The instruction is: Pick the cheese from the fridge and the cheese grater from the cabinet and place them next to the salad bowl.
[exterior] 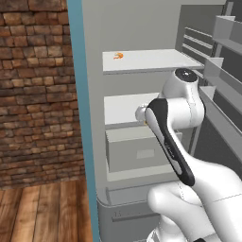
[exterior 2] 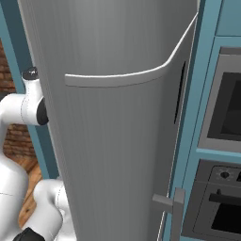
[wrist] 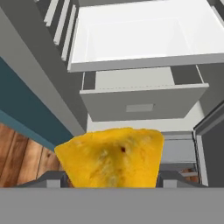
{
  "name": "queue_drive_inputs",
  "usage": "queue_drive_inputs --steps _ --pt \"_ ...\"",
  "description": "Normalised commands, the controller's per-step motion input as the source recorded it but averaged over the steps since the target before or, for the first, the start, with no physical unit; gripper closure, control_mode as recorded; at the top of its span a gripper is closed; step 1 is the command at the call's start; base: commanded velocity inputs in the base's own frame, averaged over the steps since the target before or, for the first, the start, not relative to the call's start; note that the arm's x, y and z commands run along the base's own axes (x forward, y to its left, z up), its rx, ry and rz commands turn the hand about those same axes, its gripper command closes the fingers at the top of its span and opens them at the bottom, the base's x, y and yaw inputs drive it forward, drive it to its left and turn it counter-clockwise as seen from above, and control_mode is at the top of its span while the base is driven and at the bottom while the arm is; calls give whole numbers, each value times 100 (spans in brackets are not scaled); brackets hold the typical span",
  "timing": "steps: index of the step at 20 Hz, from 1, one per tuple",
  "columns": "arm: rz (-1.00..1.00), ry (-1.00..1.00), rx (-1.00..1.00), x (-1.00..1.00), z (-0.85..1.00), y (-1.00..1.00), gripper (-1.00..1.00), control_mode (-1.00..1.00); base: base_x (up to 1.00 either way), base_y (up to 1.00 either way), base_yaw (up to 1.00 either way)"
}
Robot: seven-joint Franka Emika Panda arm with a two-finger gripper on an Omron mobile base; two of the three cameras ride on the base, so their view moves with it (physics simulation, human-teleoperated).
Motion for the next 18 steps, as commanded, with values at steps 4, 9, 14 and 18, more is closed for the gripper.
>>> queue_drive_inputs --steps 4,9,14,18 --pt "0 0 0 0 0 0 100 100 -46 0 0" --pt "0 0 0 0 0 0 100 100 -52 1 0" --pt "0 0 0 0 0 0 100 100 -57 7 7" --pt "0 0 0 0 0 0 100 100 -57 9 15"
